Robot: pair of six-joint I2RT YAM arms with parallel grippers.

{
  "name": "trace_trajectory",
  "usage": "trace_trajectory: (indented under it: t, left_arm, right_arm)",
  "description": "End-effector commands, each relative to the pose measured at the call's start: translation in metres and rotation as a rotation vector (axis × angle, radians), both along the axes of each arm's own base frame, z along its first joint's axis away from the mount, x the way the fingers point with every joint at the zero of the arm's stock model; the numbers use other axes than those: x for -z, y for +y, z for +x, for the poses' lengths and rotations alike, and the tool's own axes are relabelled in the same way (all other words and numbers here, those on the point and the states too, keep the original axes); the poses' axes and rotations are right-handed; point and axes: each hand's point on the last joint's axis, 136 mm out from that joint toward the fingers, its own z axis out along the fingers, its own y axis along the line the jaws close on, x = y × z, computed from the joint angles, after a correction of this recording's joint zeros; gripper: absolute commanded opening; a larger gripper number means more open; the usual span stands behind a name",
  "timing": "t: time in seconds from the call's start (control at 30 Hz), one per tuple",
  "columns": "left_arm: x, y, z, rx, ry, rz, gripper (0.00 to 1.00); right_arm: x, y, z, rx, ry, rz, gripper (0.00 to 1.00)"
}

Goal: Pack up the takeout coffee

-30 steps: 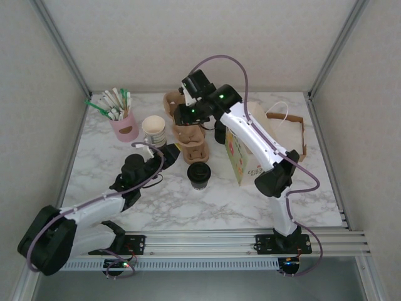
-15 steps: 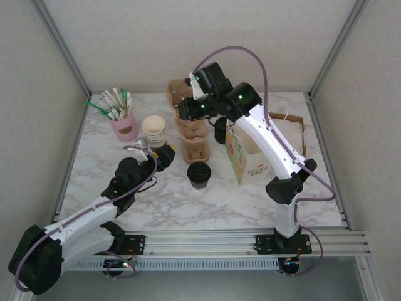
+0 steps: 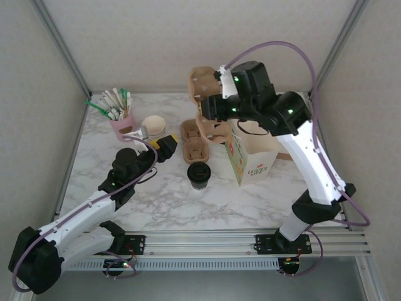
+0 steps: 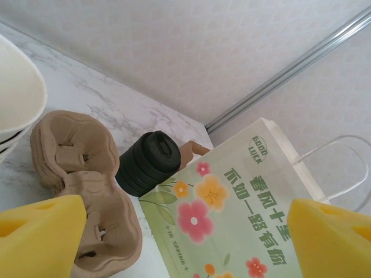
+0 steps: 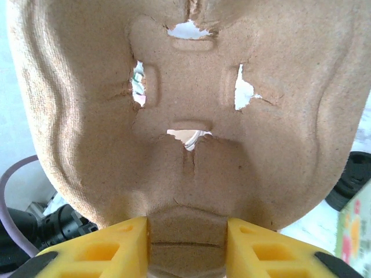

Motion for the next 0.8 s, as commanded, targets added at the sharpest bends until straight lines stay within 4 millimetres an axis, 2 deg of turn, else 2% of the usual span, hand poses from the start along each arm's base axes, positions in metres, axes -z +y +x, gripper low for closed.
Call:
trace_trajectory:
  t: [0.0, 0.23, 0.4, 0.53, 0.63, 0.77]
  left_arm:
    - [-0.022, -0.012, 0.002, 0.044, -0.052, 0.021, 0.91]
    - [-0.038, -0.040, 0.011, 0.117, -0.081, 0.048, 0.94]
    - [-0.051, -0.072, 0.019, 0.192, -0.100, 0.066, 0.97]
    - [-0.057, -0.091, 0.023, 0.234, -0.109, 0.075, 0.98]
    - [-0.055, -0.098, 0.025, 0.254, -0.108, 0.074, 0.98]
    - [-0.051, -0.106, 0.026, 0.279, -0.102, 0.075, 0.99]
  right_arm:
    - [0.004, -0.038, 0.002, 0.086, -0.016, -0.070, 0.36]
    - [0.013, -0.106, -0.003, 0.233, 0.006, -0.156, 0.36]
    - [0.030, -0.139, 0.002, 0.317, 0.074, -0.213, 0.36]
    - [0.053, -0.144, 0.011, 0.322, 0.171, -0.259, 0.35]
    - [0.073, -0.147, 0.019, 0.319, 0.246, -0.323, 0.35]
    - [0.089, -0.147, 0.028, 0.314, 0.303, -0.393, 0.35]
